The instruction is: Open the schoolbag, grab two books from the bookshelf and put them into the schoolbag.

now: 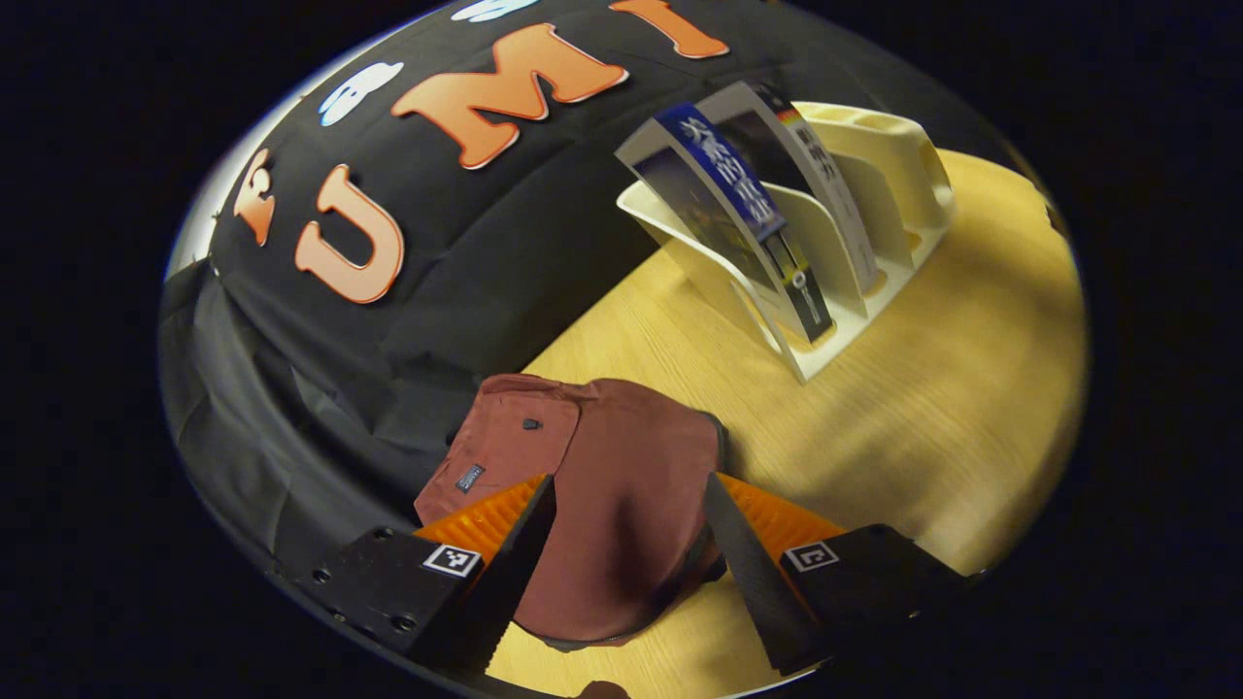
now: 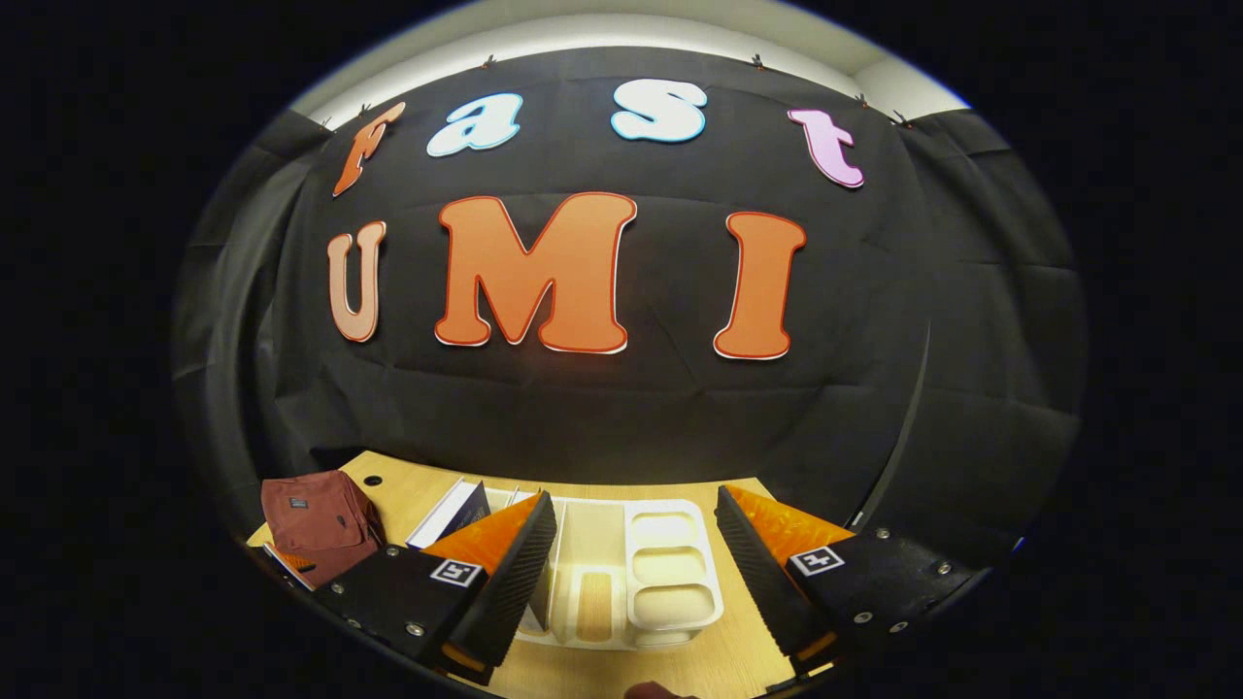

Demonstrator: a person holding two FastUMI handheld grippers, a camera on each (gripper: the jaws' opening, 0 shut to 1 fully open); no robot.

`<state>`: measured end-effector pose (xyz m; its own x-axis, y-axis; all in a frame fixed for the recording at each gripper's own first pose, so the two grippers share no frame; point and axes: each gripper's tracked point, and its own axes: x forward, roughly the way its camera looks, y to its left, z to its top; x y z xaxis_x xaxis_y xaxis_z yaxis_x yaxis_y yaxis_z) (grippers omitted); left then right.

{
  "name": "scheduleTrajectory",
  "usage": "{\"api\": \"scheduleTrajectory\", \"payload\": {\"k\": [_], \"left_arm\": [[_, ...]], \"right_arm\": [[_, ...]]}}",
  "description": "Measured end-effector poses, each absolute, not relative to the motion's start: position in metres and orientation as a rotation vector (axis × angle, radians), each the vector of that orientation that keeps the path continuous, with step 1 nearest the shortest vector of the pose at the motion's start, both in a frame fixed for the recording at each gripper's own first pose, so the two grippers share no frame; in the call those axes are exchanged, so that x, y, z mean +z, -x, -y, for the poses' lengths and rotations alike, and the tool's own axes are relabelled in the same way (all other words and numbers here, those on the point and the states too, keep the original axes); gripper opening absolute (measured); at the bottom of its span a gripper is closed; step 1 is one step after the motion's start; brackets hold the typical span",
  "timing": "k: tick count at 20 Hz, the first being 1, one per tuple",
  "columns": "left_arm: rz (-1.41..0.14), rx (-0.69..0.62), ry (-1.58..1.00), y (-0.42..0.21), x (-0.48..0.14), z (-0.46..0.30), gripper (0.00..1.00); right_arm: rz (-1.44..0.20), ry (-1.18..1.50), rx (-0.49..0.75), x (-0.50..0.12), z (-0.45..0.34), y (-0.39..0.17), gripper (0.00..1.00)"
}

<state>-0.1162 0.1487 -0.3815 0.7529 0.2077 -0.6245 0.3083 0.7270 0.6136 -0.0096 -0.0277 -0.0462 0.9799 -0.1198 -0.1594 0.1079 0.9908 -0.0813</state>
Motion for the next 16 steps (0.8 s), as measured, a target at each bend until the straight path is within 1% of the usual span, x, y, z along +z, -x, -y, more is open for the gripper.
{"api": "scheduleTrajectory", "payload": {"k": [3,5,8,12,16], "left_arm": [[-0.769,-0.087,-0.807,0.119,-0.399,-0.153,0.98],[-0.796,-0.064,-0.819,0.12,-0.41,-0.16,0.97],[-0.804,-0.01,-0.847,0.117,-0.407,-0.174,0.97],[-0.812,0.009,-0.868,0.118,-0.402,-0.173,0.97],[-0.727,0.04,-0.933,0.11,-0.376,-0.175,0.97]], "right_arm": [[-0.165,0.082,-0.113,-0.047,0.026,0.006,0.99],[-0.166,0.078,-0.108,-0.047,0.024,0.006,0.98],[-0.164,0.073,-0.11,-0.047,0.024,0.006,0.99],[-0.17,0.06,-0.115,-0.048,0.024,0.006,0.99],[-0.162,0.058,-0.13,-0.048,0.029,0.004,0.99]]}}
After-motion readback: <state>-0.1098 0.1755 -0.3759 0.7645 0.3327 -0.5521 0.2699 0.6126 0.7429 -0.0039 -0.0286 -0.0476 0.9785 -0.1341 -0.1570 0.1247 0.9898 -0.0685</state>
